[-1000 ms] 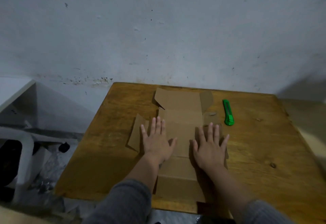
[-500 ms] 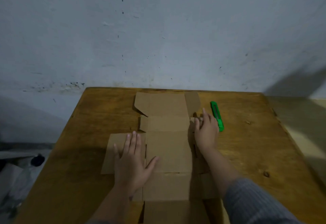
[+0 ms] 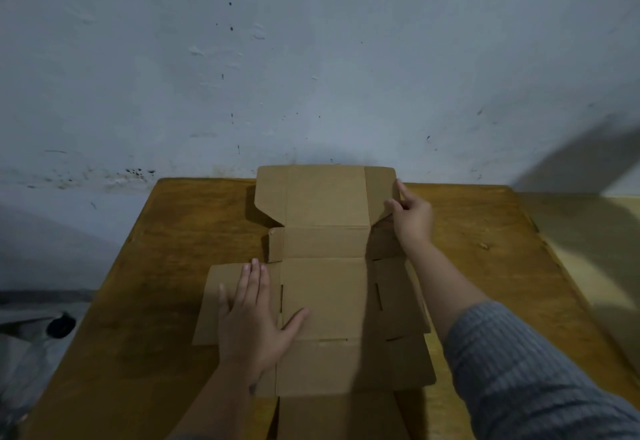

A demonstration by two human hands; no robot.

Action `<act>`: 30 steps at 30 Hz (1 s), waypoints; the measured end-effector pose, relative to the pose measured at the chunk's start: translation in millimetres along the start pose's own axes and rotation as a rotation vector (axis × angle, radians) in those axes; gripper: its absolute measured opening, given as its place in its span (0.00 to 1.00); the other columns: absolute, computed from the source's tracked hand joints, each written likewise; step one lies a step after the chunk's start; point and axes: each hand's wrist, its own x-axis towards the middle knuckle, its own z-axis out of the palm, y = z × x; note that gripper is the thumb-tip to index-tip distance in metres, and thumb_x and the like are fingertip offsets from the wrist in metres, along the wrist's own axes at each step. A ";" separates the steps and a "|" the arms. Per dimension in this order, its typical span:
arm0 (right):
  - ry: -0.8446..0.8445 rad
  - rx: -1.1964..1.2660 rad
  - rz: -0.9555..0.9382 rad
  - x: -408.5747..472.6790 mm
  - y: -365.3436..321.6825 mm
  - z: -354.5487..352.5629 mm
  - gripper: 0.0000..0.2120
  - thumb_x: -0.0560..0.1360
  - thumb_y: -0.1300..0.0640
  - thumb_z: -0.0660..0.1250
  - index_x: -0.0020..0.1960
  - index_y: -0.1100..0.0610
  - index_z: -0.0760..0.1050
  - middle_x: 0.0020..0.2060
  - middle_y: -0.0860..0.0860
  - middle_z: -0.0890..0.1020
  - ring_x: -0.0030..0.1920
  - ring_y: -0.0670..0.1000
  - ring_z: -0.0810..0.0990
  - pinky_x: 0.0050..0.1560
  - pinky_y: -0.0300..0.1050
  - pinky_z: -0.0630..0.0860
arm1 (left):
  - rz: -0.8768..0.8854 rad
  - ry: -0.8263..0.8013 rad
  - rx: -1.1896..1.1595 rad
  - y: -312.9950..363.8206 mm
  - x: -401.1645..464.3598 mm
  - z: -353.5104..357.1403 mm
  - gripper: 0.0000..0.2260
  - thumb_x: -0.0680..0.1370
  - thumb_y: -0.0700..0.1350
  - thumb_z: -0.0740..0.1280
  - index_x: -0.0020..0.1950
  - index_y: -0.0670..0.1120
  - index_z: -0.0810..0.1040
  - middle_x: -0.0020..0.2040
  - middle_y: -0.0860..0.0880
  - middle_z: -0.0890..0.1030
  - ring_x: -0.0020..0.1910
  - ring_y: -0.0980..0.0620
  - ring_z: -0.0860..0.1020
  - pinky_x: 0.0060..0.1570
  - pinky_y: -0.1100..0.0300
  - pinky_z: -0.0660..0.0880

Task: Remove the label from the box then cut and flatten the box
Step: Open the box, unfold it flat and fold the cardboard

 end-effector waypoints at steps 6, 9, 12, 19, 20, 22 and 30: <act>-0.027 0.173 0.055 -10.4 8.0 -21.3 0.22 0.73 0.60 0.70 0.65 0.51 0.73 0.53 0.47 0.80 0.48 0.48 0.81 0.50 0.47 0.80 | 0.020 0.036 0.014 1.1 10.8 5.0 0.47 0.70 0.76 0.44 0.77 0.42 0.57 0.78 0.47 0.55 0.77 0.50 0.51 0.74 0.42 0.47; -0.038 0.194 0.026 -25.0 16.3 -28.4 0.23 0.72 0.61 0.70 0.66 0.52 0.72 0.48 0.47 0.79 0.48 0.49 0.80 0.51 0.43 0.77 | -0.006 -0.008 0.040 2.2 13.4 3.5 0.48 0.69 0.77 0.41 0.78 0.44 0.48 0.78 0.49 0.45 0.77 0.51 0.42 0.73 0.44 0.40; -0.027 0.191 0.021 -35.9 25.8 -32.1 0.25 0.72 0.62 0.70 0.67 0.51 0.71 0.45 0.52 0.80 0.48 0.51 0.79 0.52 0.45 0.77 | -0.050 -0.022 -0.072 2.6 12.8 0.5 0.49 0.68 0.77 0.43 0.77 0.46 0.39 0.78 0.48 0.40 0.76 0.52 0.39 0.73 0.47 0.38; -0.040 0.151 0.014 -57.2 30.4 -34.6 0.24 0.72 0.62 0.70 0.66 0.52 0.71 0.45 0.53 0.79 0.48 0.51 0.78 0.50 0.47 0.76 | -0.051 0.292 -0.297 9.7 34.8 -51.0 0.41 0.74 0.71 0.46 0.77 0.48 0.35 0.78 0.50 0.38 0.77 0.53 0.38 0.73 0.45 0.36; -0.045 0.149 0.013 -59.1 32.0 -35.0 0.24 0.72 0.62 0.70 0.66 0.51 0.71 0.46 0.54 0.79 0.48 0.52 0.78 0.50 0.48 0.77 | -0.015 0.325 -0.257 12.2 42.9 -60.4 0.39 0.75 0.69 0.46 0.78 0.49 0.38 0.78 0.50 0.39 0.77 0.53 0.38 0.73 0.46 0.36; -0.051 0.147 0.012 -62.3 35.7 -36.2 0.24 0.72 0.62 0.70 0.65 0.51 0.71 0.46 0.54 0.80 0.49 0.53 0.79 0.50 0.49 0.78 | 0.059 0.342 -0.187 20.2 60.9 -76.6 0.33 0.78 0.65 0.47 0.78 0.50 0.45 0.79 0.51 0.42 0.77 0.53 0.39 0.73 0.45 0.36; -0.073 0.168 -0.005 -68.4 38.4 -38.4 0.20 0.73 0.61 0.69 0.61 0.49 0.69 0.43 0.57 0.79 0.47 0.57 0.80 0.51 0.56 0.79 | 0.214 0.127 -0.002 48.6 112.2 -103.6 0.22 0.82 0.58 0.47 0.75 0.57 0.60 0.75 0.56 0.64 0.77 0.55 0.53 0.74 0.42 0.45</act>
